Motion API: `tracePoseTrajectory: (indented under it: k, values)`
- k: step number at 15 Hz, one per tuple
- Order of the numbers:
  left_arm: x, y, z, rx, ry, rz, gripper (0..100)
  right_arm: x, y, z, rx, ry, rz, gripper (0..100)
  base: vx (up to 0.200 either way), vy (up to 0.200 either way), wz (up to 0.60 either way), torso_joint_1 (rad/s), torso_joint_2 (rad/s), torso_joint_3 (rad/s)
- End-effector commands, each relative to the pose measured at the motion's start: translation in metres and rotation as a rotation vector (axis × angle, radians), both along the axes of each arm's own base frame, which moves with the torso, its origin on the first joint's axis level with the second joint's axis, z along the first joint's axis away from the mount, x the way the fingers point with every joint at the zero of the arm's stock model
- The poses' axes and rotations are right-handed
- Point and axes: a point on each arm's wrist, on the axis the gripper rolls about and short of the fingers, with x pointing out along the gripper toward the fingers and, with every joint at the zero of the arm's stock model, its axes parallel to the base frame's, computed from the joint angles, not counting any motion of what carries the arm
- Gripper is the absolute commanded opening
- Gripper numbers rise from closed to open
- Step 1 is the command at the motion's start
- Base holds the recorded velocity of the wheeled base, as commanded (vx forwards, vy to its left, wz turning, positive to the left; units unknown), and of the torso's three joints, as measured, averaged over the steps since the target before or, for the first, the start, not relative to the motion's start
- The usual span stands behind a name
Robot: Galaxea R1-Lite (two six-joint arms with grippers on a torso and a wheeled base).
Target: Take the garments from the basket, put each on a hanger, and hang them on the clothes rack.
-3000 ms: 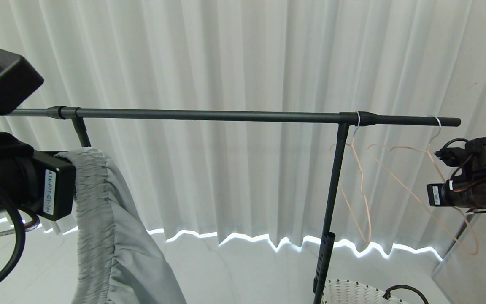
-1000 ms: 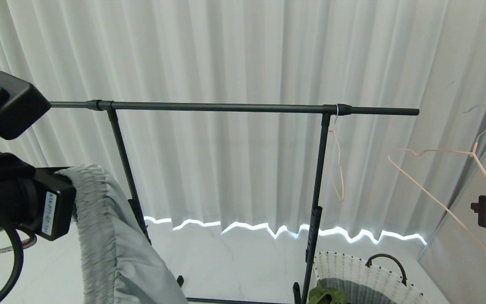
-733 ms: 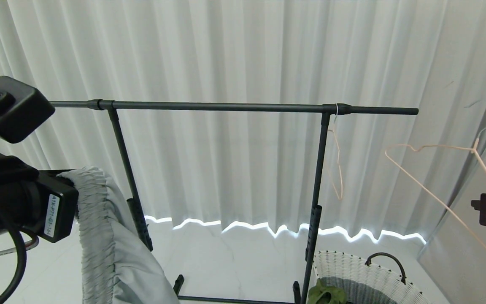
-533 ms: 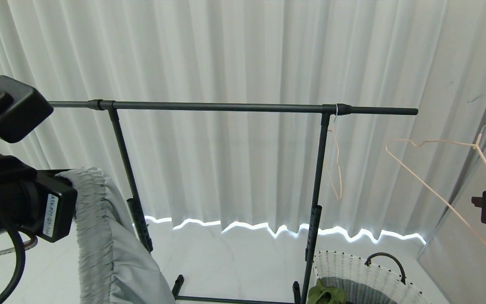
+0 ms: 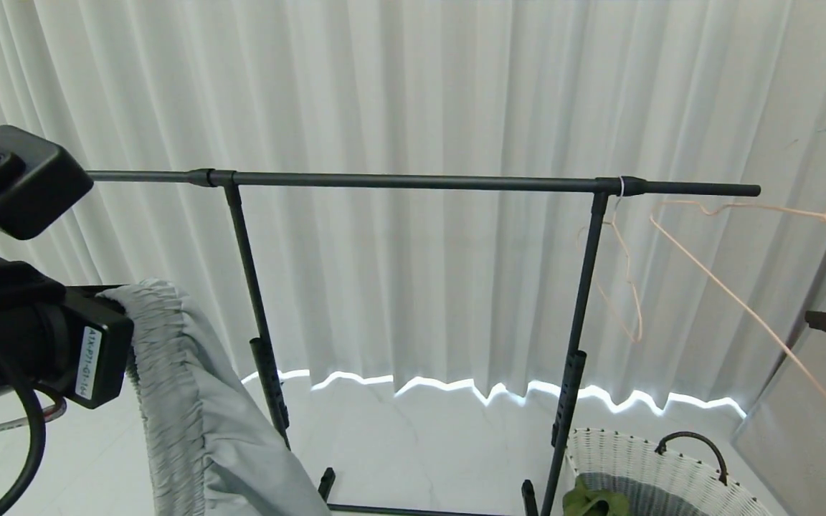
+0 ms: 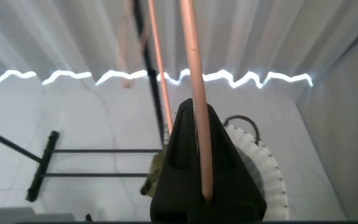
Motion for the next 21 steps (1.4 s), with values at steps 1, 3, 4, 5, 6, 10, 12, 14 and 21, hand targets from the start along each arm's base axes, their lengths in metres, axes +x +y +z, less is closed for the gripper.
tracePoseTrajectory:
  k: [1, 3, 4, 5, 6, 10, 12, 14, 21]
  values:
    - [0.001, 0.000, 0.000, 0.001, 0.002, 0.000, 0, -0.009, 0.010, 0.006, 0.006, -0.032, 0.068, 0, 0.000, 0.200, 0.00, 0.002, 0.00, -0.002]
    - [0.001, -0.001, -0.002, 0.004, 0.007, 0.000, 0, -0.011, 0.020, 0.006, 0.006, -0.028, 0.132, 0, 0.000, 0.200, 0.00, 0.000, 0.00, 0.005]
    - [0.001, -0.001, -0.002, 0.006, 0.010, 0.000, 0, -0.013, 0.028, 0.004, 0.005, -0.021, 0.183, 0, 0.000, 0.200, 0.00, -0.002, 0.01, 0.002]
    - [0.002, -0.001, -0.003, 0.007, 0.011, 0.000, 0, -0.015, 0.036, 0.002, 0.004, -0.012, 0.230, 0, 0.000, 0.200, 0.00, -0.002, 0.01, 0.007]
    - [0.002, -0.001, -0.003, 0.007, 0.011, 0.000, 0, -0.017, 0.043, -0.001, 0.002, -0.003, 0.275, 0, 0.000, 0.200, 0.00, 0.012, 0.00, 0.007]
    - [0.002, -0.001, -0.005, 0.013, 0.020, -0.002, 0, -0.026, 0.057, -0.020, -0.028, 0.063, 0.380, 0, 0.000, 0.050, 0.00, 0.002, 0.00, 0.001]
    - [0.002, -0.001, -0.006, 0.014, 0.023, -0.003, 0, -0.031, 0.064, -0.024, -0.033, 0.079, 0.431, 0, 0.000, 0.000, 0.00, 0.000, 0.00, 0.000]
    - [0.005, -0.003, -0.008, 0.021, 0.032, -0.004, 0, -0.039, 0.075, -0.030, -0.045, 0.095, 0.515, 0, 0.000, 0.000, 0.00, 0.000, 0.00, 0.000]
    - [0.045, -0.026, -0.022, 0.059, 0.111, 0.087, 0, -0.079, 0.083, -0.047, -0.065, 0.129, 0.737, 0, 0.000, 0.000, 0.00, 0.000, 0.00, 0.000]
